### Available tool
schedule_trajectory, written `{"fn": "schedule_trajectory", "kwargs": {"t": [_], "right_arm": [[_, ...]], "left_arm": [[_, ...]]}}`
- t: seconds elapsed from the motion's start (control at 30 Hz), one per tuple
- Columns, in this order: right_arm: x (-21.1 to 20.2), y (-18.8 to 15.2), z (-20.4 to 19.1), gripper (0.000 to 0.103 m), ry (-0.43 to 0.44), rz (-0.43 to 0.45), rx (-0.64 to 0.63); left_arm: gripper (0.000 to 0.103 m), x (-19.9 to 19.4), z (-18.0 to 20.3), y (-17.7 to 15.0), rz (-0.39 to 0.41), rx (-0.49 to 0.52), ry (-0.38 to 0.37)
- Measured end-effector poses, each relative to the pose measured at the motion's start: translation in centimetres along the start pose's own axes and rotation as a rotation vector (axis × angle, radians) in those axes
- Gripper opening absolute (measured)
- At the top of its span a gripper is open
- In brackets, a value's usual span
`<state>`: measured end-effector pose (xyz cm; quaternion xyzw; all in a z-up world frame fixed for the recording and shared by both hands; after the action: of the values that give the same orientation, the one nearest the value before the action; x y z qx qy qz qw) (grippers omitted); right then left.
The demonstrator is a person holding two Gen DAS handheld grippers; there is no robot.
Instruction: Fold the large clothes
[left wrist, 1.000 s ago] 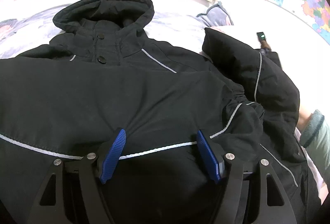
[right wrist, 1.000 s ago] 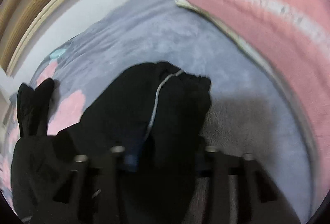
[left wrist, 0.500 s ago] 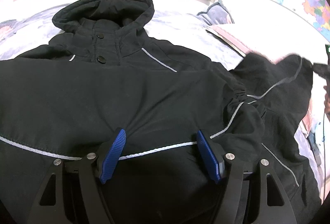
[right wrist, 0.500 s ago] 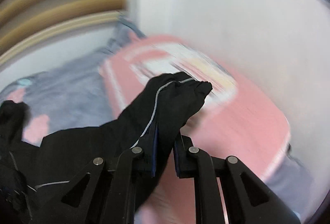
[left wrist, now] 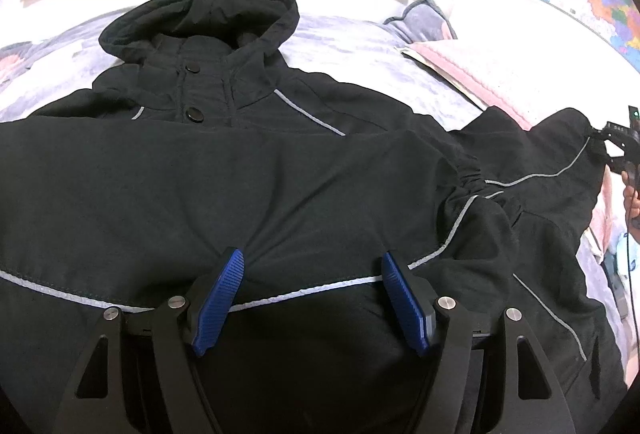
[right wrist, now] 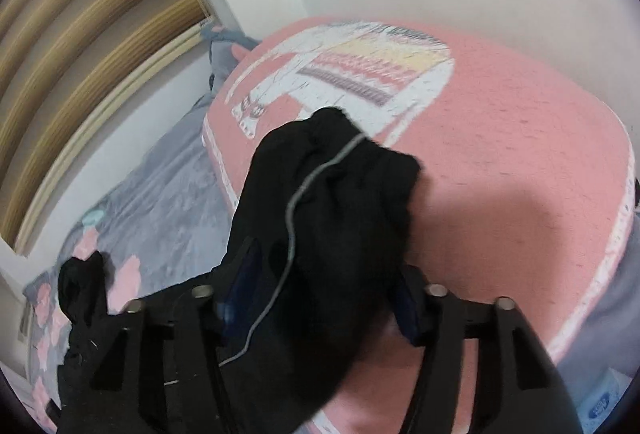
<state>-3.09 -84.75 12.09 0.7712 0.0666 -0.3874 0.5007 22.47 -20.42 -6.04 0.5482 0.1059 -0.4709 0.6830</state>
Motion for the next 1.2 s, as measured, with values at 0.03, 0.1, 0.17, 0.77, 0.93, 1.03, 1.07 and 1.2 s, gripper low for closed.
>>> {"fn": "schedule_trajectory", "kwargs": {"t": [0.03, 0.1, 0.17, 0.77, 0.93, 1.03, 1.07, 1.2], "right_arm": [[0.4, 0.0, -0.5, 0.030, -0.011, -0.008, -0.015], [-0.3, -0.3, -3.0, 0.023, 0.004, -0.006, -0.058], [-1.8, -0.8, -5.5, 0.019, 0.015, -0.004, -0.098], [-17.8, -10.8, -47.2, 0.019, 0.408, -0.035, -0.678], [-17.8, -17.3, -58.9, 0.019, 0.513, -0.057, -0.766], [-16.1, -21.6, -63.8, 0.019, 0.552, -0.103, -0.789], [-15.1, -23.7, -65.9, 0.020, 0.564, -0.139, -0.798], [-7.7, -31.7, -68.7, 0.022, 0.527, -0.328, -0.802]], "left_arm": [[0.072, 0.0, 0.0, 0.0, -0.002, 0.002, 0.002], [0.072, 0.1, 0.0, 0.1, -0.009, 0.002, 0.004], [0.072, 0.1, 0.1, 0.1, -0.019, 0.007, 0.011], [0.072, -25.0, -6.7, 6.0, 0.131, 0.010, 0.128], [0.072, -30.3, -12.0, 4.7, 0.192, -0.042, 0.212], [0.072, -32.3, -15.4, 3.0, 0.209, -0.088, 0.239], [0.072, -32.6, -16.3, 2.3, 0.210, -0.103, 0.245], [0.072, -32.8, -19.5, -1.2, 0.180, -0.205, 0.203]]}}
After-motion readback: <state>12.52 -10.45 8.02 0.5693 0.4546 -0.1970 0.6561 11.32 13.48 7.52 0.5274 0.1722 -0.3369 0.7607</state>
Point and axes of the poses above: each gripper's, at about its wrist camera, not at the fingertips, and x roughly the way its jaws point, z to its right, y to its top, the point moved 9 cm from there along x, roughly the way its jaws point, and after that the axes turned 12 degrees about -x, right-handed, at the moved point
